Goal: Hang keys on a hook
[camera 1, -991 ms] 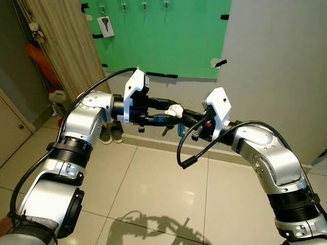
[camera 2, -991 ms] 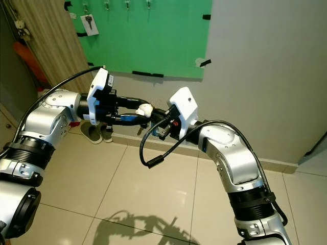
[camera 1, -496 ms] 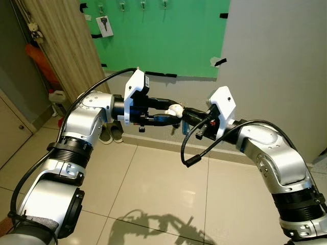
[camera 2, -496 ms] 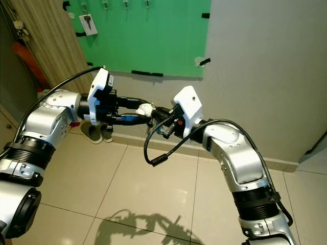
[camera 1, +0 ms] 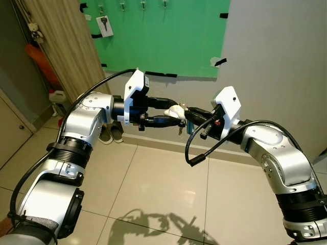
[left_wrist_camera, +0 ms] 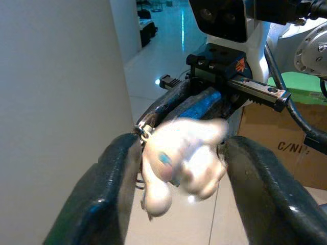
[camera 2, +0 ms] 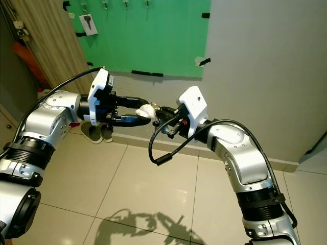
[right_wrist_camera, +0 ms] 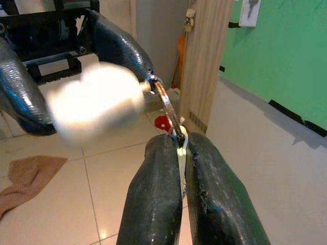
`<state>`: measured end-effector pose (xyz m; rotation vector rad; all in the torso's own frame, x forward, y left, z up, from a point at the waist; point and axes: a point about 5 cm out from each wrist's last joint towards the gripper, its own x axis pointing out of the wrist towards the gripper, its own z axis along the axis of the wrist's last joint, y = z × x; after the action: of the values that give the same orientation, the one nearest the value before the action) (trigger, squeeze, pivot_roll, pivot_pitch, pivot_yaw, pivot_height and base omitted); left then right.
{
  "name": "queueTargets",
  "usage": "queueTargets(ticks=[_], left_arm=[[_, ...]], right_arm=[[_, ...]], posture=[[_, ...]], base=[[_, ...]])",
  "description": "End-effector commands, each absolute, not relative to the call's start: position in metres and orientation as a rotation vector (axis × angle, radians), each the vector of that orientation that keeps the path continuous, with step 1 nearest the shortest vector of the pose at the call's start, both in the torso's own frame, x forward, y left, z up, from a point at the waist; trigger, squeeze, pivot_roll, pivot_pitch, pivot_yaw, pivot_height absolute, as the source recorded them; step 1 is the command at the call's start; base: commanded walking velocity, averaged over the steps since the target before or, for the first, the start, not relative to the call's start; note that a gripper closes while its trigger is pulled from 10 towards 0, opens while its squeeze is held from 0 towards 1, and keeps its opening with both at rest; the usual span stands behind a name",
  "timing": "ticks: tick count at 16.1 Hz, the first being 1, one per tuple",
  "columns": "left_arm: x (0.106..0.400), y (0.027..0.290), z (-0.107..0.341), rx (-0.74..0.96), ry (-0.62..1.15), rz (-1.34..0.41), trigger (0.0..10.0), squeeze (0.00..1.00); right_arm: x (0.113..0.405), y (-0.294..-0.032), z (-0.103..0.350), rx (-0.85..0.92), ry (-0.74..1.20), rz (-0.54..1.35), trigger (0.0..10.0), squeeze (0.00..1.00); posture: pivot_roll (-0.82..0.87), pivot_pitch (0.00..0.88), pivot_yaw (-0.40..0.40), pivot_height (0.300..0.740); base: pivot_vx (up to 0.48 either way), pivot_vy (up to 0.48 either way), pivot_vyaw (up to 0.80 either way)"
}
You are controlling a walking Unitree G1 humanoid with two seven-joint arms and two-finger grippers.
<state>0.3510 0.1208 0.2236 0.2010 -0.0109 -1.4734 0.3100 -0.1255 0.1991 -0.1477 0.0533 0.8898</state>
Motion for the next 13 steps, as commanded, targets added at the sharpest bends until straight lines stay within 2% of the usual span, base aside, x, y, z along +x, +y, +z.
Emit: queueTargets(ticks=[1, 8, 9, 10, 13], left_arm=[[0.352, 0.129, 0.223, 0.199, -0.001, -1.441, 10.0, 1.00], [0.352, 0.134, 0.220, 0.196, 0.008, -1.417, 10.0, 1.00], [0.352, 0.135, 0.219, 0.200, 0.002, -1.403, 10.0, 0.96], [0.351, 0.135, 0.217, 0.195, -0.012, -1.376, 10.0, 0.00], [0.347, 0.132, 0.200, 0.045, -0.019, -1.244, 10.0, 0.00]], right_arm=[[0.308, -0.124, 0.201, -0.146, 0.037, 0.907, 0.0, 0.00], [0.307, -0.121, 0.199, -0.131, 0.040, 0.920, 0.0, 0.00], [0.306, -0.121, 0.199, -0.123, 0.041, 0.921, 0.0, 0.00], [0.306, -0.120, 0.198, -0.114, 0.040, 0.917, 0.0, 0.00], [0.303, -0.119, 0.188, -0.095, 0.080, 0.875, 0.0, 0.00]], posture=[[-0.04, 0.000, 0.144, 0.740], [-0.04, 0.000, 0.140, 0.740], [-0.03, 0.000, 0.140, 0.740], [-0.03, 0.000, 0.142, 0.740], [-0.03, 0.000, 0.148, 0.740]], base=[[0.000, 0.000, 0.00], [0.000, 0.000, 0.00], [0.000, 0.000, 0.00], [0.000, 0.000, 0.00], [0.000, 0.000, 0.00]])
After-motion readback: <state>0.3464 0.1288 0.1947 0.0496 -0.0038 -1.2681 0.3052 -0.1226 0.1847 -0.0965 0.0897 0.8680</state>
